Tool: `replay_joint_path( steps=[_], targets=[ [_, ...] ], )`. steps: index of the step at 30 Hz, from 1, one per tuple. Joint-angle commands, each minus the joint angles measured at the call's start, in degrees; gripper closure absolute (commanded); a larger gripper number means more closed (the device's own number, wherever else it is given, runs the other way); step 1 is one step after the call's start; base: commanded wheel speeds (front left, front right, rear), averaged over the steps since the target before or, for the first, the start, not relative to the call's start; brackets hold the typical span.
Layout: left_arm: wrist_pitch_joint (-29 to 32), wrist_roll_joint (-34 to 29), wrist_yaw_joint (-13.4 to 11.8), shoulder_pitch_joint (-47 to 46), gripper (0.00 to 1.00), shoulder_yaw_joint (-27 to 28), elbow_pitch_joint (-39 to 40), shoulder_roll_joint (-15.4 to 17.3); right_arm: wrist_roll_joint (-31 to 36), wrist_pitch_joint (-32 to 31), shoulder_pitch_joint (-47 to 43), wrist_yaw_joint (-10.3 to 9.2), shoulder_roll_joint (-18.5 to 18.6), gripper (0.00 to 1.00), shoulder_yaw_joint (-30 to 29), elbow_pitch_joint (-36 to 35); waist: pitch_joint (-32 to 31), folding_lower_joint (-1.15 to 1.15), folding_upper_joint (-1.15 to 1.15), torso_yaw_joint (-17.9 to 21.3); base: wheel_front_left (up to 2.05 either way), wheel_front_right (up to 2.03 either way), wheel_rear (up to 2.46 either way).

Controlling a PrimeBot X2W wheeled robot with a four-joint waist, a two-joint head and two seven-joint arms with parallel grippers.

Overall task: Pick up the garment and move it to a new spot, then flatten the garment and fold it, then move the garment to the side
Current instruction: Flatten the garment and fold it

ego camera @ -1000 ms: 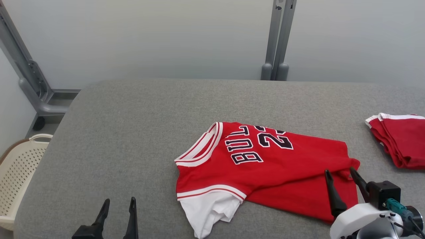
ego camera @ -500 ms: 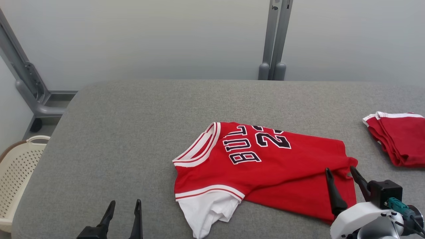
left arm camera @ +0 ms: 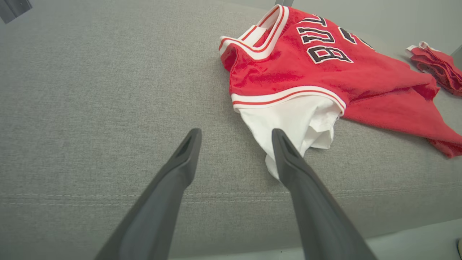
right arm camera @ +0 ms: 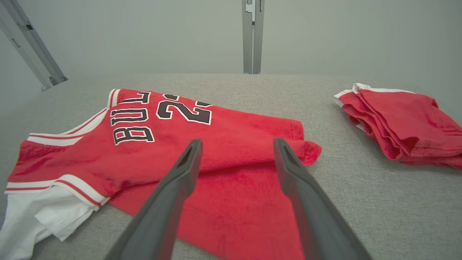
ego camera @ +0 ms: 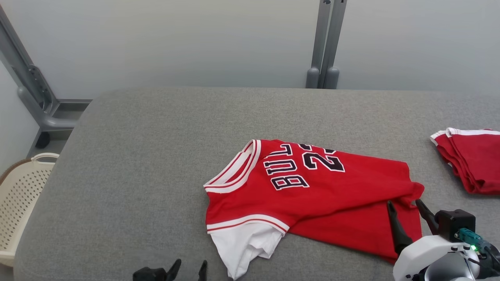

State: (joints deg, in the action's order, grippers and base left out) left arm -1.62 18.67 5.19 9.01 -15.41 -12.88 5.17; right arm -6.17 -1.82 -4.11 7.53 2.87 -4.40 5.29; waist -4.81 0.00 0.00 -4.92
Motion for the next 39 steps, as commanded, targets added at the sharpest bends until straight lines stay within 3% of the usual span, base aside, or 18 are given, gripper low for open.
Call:
replay_joint_path(
  steps=[1, 9, 18, 26, 27, 28, 32, 33, 39],
  targets=[
    [1.19, 0.73, 0.40, -0.92, 0.00, -0.60, -0.84, -0.01, 0.24, -0.44, -0.31, -0.09, 0.06, 0.00, -0.35, -0.43, 0.19, 0.00, 0.00, 0.00, 0.00, 0.00, 0.00],
    [8.10, 5.59, 1.54, -4.31, 0.00, -4.57, -7.02, -1.26, 0.37, -1.71, -0.12, -0.09, 0.06, 0.00, -0.84, -1.14, 1.44, 0.00, 0.00, 0.91, 0.00, 0.00, 0.00],
    [10.60, 11.12, 1.78, -7.85, 0.00, -6.64, -11.63, -1.98, 0.67, -2.51, 0.19, -0.09, 0.05, 0.00, -1.13, -1.41, 2.88, 0.00, 0.00, 2.82, 0.00, 0.00, 0.00],
    [10.63, 12.98, -0.73, -10.38, 0.03, -7.14, -14.90, -2.15, 2.77, -4.98, 2.23, -0.08, 0.06, 0.00, -1.50, 0.49, 4.05, 0.00, 0.00, 3.88, 0.00, 0.00, 0.00],
    [11.03, 13.32, -0.73, -10.70, 0.25, -7.34, -15.28, -2.15, 3.61, -5.57, 2.85, -0.09, 0.06, 0.00, -1.49, 1.14, 4.21, 0.00, 0.00, 4.00, 0.00, 0.00, 0.00],
    [11.02, 13.54, -0.69, -11.05, 0.35, -7.50, -15.54, -2.16, 3.97, -6.39, 3.58, -0.09, 0.07, 0.00, -1.65, 2.07, 4.36, 0.00, 0.00, 4.08, 0.00, 0.00, 0.00],
    [11.35, 14.24, -0.17, -12.12, 0.96, -8.19, -16.47, -2.17, 6.04, -9.41, 6.95, -0.09, 0.07, 0.00, -2.41, 6.29, 5.06, 0.00, 0.00, 4.09, 0.00, 0.00, 0.00],
    [11.37, 14.39, -0.02, -12.39, 1.00, -8.40, -16.65, -2.17, 6.28, -10.40, 7.89, -0.09, 0.07, 0.00, -2.82, 7.67, 5.27, 0.00, 0.00, 4.02, 0.00, 0.00, 0.00],
    [10.76, 14.67, 0.43, -13.49, 1.00, -9.21, -17.59, -2.16, 8.88, -13.30, 12.61, -0.09, 0.65, 0.00, -3.99, 13.91, 6.15, 0.00, 0.00, 3.44, 0.00, 0.00, 0.00]
  ],
)
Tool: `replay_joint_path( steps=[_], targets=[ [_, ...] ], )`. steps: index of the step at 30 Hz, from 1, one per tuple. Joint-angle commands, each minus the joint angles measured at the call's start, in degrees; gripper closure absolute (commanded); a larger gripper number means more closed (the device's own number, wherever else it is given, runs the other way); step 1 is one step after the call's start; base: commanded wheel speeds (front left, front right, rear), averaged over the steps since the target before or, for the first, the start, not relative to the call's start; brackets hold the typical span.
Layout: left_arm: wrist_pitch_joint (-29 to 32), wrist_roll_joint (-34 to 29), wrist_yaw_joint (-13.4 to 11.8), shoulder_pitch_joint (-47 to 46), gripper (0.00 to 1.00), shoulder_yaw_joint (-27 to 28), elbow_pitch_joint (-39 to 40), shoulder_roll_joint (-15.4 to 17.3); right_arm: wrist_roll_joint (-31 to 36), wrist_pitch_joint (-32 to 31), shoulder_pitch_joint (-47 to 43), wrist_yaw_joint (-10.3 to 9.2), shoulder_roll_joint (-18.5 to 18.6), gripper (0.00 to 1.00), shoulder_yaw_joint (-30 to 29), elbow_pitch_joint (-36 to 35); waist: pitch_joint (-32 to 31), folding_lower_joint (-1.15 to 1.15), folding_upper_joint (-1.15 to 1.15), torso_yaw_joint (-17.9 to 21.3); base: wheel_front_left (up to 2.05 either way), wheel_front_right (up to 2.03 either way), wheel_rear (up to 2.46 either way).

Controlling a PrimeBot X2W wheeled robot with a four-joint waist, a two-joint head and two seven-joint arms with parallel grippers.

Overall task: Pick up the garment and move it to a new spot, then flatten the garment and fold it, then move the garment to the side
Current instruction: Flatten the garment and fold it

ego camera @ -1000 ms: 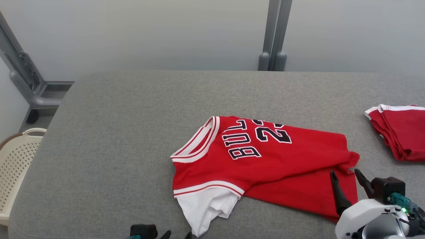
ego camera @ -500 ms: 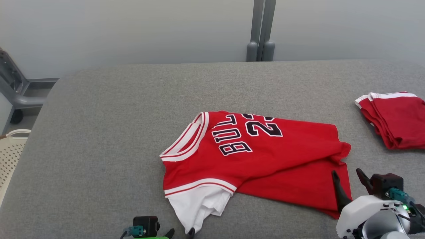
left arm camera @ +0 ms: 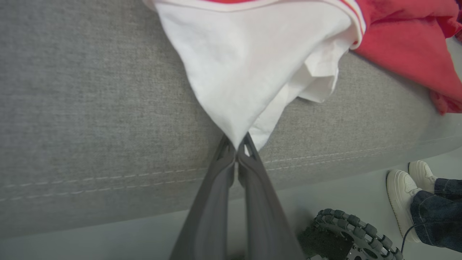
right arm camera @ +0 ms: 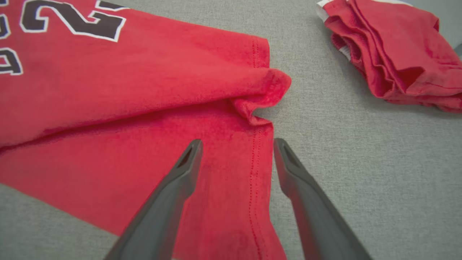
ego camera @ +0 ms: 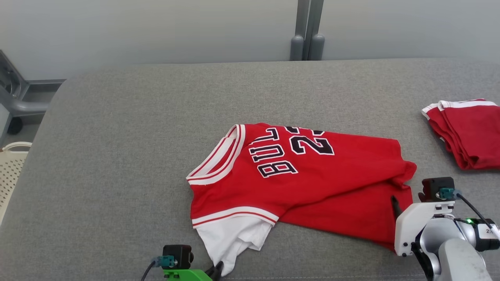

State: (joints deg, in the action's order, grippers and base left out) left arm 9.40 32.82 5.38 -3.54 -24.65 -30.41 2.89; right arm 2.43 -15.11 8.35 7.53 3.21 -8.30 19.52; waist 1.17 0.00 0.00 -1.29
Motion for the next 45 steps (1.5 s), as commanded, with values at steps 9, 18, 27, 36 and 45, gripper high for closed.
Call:
replay_joint_path(
  steps=[9, 18, 27, 36, 45],
  targets=[
    [-1.29, 0.20, 0.33, -2.52, 1.00, -0.52, -0.12, 0.21, 5.18, 0.27, 7.17, -0.09, 0.43, 0.00, -5.04, 8.39, 1.39, 0.00, 0.00, -1.86, 0.00, 0.00, 0.00],
    [-1.49, -0.10, -0.42, -2.80, 1.00, -0.97, 1.23, 0.69, 6.03, 2.11, 12.00, -0.09, 0.24, 0.00, -7.72, 16.14, 3.25, 0.00, 0.00, -3.28, 0.00, 0.00, 0.00],
    [-1.19, -0.16, -1.15, -2.45, 1.00, -1.45, 3.03, 1.08, 7.02, 4.34, 14.07, -0.09, 0.31, 1.00, -7.85, 19.66, 3.96, 0.00, 0.00, -3.81, 0.00, 0.00, 0.00],
    [-4.35, 3.34, -1.64, -1.19, 1.00, 1.56, 8.08, 0.80, 4.98, 4.45, 12.88, -0.09, 0.21, 1.00, -7.38, 17.74, 2.28, 0.00, 0.00, -3.34, 0.00, 0.00, 0.00],
    [-9.03, 6.98, -2.41, -3.84, 1.00, 6.58, 16.96, 0.66, -3.47, 2.40, 13.14, -0.09, 1.26, 1.00, -3.60, 10.33, 1.27, 0.00, 0.00, -2.47, 0.00, 0.00, 0.00]
  ],
)
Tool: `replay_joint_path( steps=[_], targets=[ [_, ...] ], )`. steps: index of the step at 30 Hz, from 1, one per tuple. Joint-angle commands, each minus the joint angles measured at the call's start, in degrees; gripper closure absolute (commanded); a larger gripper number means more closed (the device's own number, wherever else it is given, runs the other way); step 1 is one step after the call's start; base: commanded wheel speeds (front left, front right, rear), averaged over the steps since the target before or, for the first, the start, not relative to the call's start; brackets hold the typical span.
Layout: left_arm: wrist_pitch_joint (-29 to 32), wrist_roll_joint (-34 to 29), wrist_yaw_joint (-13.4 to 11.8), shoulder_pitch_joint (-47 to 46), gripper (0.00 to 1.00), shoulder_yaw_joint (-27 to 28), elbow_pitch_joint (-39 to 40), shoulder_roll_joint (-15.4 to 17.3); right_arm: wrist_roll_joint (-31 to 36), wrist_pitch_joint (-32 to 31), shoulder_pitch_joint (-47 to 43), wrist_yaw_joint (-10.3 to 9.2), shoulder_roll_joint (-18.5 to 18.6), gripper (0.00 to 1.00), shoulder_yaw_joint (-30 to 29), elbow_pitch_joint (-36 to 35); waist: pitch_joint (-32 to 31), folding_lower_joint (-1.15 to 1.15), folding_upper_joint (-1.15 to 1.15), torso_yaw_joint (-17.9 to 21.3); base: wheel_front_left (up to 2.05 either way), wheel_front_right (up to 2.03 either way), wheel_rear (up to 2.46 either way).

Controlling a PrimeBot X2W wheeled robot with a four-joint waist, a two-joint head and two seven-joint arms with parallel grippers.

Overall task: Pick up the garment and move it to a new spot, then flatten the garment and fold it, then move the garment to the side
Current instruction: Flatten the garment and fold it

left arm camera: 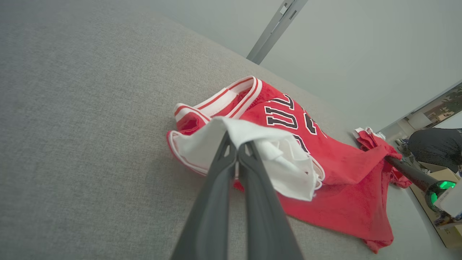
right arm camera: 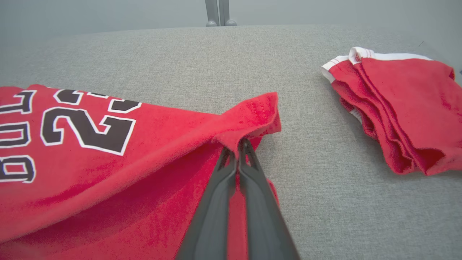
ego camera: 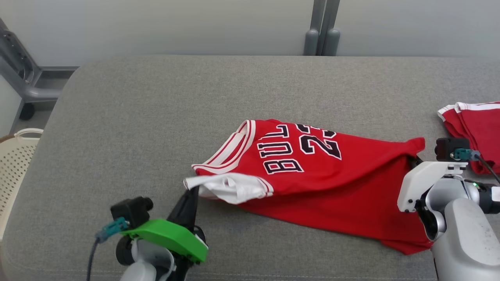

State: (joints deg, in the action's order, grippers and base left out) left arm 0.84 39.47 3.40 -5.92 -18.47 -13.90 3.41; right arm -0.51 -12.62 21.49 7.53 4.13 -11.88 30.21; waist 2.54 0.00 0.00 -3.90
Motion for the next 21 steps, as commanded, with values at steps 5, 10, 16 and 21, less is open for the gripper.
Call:
replay_joint_path(
  steps=[5, 10, 16, 21],
  targets=[
    [-4.43, 2.24, -1.41, -4.07, 1.00, 3.37, 5.03, -0.08, -3.34, -2.82, -0.62, -0.09, 1.93, 1.00, 1.52, -4.96, -0.15, 0.00, 0.00, 0.29, 0.00, 0.00, 0.00],
    [-5.02, 3.25, -1.80, -8.17, 1.00, 3.70, 7.06, -0.23, -6.89, -4.76, -0.91, -0.09, 2.12, 1.00, 3.39, -9.42, -0.14, 0.00, 0.00, 0.26, 0.00, 0.00, 0.00],
    [-5.28, 2.63, -2.52, -14.64, 1.00, 4.25, 7.58, -0.22, -12.99, -6.74, 2.53, -0.08, 2.43, 1.00, 6.10, -13.96, 0.92, 0.00, 0.00, 0.94, 0.00, 0.00, 0.00],
    [-6.17, 1.33, -3.59, -21.99, 1.00, 5.43, 5.35, -0.02, -15.25, -8.08, 7.09, -0.08, 3.62, 1.00, 7.57, -15.14, 2.73, 0.00, 0.00, 1.50, 0.00, 0.00, 0.00]
  ],
)
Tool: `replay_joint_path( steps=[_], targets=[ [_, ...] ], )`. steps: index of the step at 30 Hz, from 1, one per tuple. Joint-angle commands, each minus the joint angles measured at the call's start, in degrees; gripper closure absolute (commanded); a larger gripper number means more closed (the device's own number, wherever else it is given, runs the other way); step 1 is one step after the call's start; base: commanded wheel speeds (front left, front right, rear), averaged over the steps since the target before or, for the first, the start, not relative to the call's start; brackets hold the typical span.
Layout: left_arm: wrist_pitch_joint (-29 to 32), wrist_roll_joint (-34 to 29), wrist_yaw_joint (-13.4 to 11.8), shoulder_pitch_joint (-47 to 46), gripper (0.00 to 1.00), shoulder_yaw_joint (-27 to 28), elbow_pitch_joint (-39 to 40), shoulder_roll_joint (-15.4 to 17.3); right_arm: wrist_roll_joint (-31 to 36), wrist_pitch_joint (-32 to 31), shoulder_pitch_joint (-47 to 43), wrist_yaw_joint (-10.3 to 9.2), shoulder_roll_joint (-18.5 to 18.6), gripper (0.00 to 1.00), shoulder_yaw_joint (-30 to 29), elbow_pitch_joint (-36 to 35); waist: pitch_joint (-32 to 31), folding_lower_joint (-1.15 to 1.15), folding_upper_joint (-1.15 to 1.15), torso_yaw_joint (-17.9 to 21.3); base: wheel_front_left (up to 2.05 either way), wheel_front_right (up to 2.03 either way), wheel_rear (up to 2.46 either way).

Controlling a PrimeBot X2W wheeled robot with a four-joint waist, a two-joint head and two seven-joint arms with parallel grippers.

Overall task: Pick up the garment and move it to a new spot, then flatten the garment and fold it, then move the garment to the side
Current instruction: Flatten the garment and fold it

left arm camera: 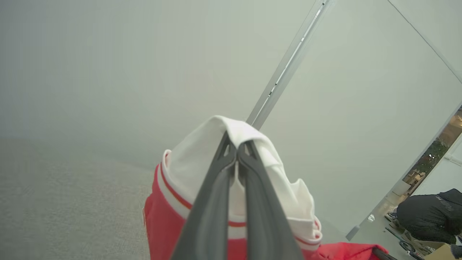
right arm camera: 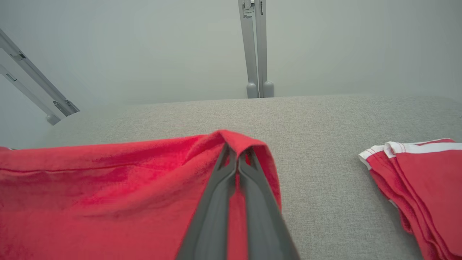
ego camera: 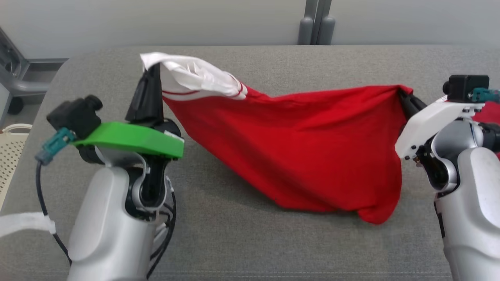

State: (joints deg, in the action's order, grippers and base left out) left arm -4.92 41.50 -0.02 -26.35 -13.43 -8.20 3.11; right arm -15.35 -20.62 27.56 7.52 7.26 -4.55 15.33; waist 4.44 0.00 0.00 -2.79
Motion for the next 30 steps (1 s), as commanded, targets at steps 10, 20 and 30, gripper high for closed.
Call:
replay_joint_path(
  steps=[10, 20, 30],
  targets=[
    [-2.70, 1.87, -1.49, -20.23, 1.00, 6.03, -8.24, 0.66, -6.51, -2.27, 16.21, -0.06, 0.51, 1.00, 5.00, 5.21, 8.02, 0.00, 0.00, 2.70, 0.00, 0.00, 0.00],
    [-5.55, 3.45, -1.33, -39.31, 1.00, 8.95, -16.25, 0.87, -0.72, 7.61, 37.55, -0.04, -0.49, 1.00, 7.65, 16.50, 18.12, 0.00, 0.00, 5.11, 0.00, 0.00, 0.00],
    [-5.96, 2.68, 1.10, -58.88, 1.00, 8.66, -22.11, 2.42, 9.34, 22.08, 58.77, -0.04, -2.79, 1.00, 3.16, 27.20, 28.06, 0.00, 0.00, 8.34, 0.00, 0.00, 0.00]
  ],
)
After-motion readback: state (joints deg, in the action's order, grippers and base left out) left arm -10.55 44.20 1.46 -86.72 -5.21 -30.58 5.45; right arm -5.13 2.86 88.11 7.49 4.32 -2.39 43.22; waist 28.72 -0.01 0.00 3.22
